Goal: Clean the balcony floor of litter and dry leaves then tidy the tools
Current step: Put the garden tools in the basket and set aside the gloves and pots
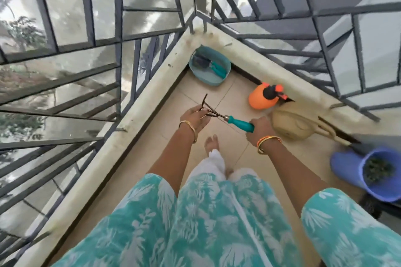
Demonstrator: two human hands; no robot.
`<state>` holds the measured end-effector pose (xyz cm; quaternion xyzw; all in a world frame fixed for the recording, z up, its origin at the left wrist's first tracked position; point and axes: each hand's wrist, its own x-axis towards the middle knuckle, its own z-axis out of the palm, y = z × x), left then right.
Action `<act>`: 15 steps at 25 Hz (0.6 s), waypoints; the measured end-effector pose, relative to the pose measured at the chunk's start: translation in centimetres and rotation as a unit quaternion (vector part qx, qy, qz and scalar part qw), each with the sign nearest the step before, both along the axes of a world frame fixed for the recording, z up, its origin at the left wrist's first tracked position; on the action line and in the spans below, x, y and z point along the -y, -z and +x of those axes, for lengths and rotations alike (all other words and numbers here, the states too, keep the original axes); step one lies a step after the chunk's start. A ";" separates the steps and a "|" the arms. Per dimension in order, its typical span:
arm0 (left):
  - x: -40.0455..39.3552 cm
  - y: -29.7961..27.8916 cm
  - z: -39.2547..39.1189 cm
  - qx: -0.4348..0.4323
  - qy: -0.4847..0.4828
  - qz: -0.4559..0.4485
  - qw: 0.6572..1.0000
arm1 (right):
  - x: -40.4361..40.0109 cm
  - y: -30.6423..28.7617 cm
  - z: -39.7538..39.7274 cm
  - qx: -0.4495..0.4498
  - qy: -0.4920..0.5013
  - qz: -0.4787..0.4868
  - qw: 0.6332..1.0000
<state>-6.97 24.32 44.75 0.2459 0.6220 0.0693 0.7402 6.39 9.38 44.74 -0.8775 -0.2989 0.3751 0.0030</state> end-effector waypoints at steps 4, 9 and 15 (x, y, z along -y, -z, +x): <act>-4.4 2.7 5.6 -0.031 -0.036 -0.013 0.999 | -5.4 3.5 6.2 0.016 -0.033 0.008 0.999; -11.4 11.0 11.0 -0.058 -0.033 0.011 0.998 | -13.3 11.5 12.1 0.046 -0.128 -0.036 0.990; -18.5 23.4 15.4 -0.095 -0.129 0.010 0.987 | -21.3 25.5 15.9 0.000 -0.172 -0.060 0.983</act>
